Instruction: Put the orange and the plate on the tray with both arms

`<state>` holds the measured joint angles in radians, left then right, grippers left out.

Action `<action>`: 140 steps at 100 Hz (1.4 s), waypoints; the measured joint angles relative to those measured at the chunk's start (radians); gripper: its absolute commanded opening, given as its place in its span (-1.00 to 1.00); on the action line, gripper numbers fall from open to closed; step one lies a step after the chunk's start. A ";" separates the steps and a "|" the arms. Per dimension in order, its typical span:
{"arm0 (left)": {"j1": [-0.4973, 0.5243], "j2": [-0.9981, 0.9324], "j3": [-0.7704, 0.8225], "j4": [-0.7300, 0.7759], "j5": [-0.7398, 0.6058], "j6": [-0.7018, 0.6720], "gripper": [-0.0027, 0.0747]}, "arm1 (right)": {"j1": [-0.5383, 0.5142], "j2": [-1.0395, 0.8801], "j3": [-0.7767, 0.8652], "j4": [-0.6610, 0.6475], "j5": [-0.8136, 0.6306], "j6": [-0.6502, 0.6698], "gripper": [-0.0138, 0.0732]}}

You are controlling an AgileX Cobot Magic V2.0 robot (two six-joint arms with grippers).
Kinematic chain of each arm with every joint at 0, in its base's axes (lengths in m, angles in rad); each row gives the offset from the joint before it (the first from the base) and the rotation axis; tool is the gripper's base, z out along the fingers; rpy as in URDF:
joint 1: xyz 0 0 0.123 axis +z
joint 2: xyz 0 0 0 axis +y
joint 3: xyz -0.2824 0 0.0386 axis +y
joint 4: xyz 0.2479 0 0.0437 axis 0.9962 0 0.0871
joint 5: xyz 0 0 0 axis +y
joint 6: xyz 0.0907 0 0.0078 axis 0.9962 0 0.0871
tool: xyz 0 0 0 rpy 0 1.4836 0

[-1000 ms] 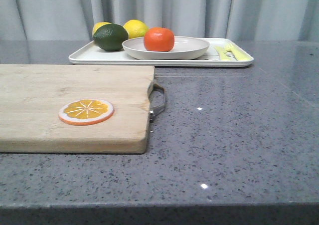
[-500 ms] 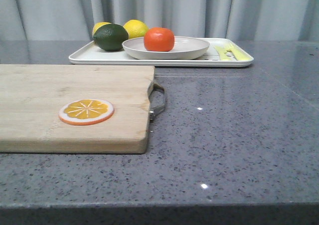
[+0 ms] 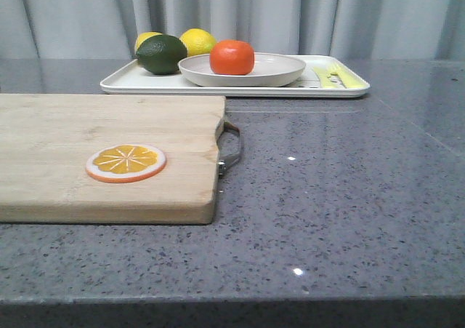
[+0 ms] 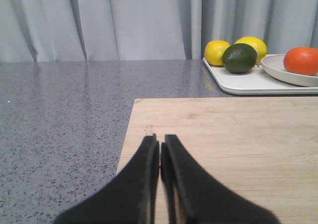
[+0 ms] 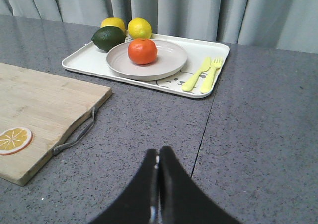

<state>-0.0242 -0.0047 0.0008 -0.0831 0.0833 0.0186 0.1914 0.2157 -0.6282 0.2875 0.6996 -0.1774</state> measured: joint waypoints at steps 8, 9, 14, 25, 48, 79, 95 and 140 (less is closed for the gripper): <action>0.000 0.000 0.000 0.000 0.000 0.000 -0.91 | 0.000 0.000 0.002 0.000 -0.010 0.000 -0.85; 0.000 0.000 0.000 0.000 0.000 0.000 -0.91 | 0.000 0.000 0.005 0.000 -0.016 0.000 -0.85; 0.000 0.000 0.000 0.000 0.000 0.000 -0.91 | 0.000 0.000 0.019 0.000 -0.054 0.000 -0.85; 0.000 0.000 0.000 0.000 0.000 0.000 -0.91 | 0.000 0.000 0.081 0.000 -0.179 0.000 -0.85; 0.000 0.000 0.000 0.000 0.000 0.000 -0.91 | 0.000 0.000 0.239 -0.106 -0.410 0.086 -0.85; 0.000 0.000 0.000 0.000 0.000 -0.002 -0.91 | -0.013 -0.023 0.426 -0.386 -0.647 0.349 -0.85; 0.000 0.000 0.000 0.000 0.000 -0.002 -0.91 | -0.072 -0.101 0.520 -0.398 -0.730 0.365 -0.85; 0.000 0.000 0.000 0.000 0.002 -0.002 -0.91 | -0.120 -0.223 0.655 -0.404 -0.725 0.367 -0.85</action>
<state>-0.0242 -0.0047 0.0008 -0.0831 0.0851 0.0163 0.0714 -0.0076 0.0263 -0.1170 -0.0257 0.1892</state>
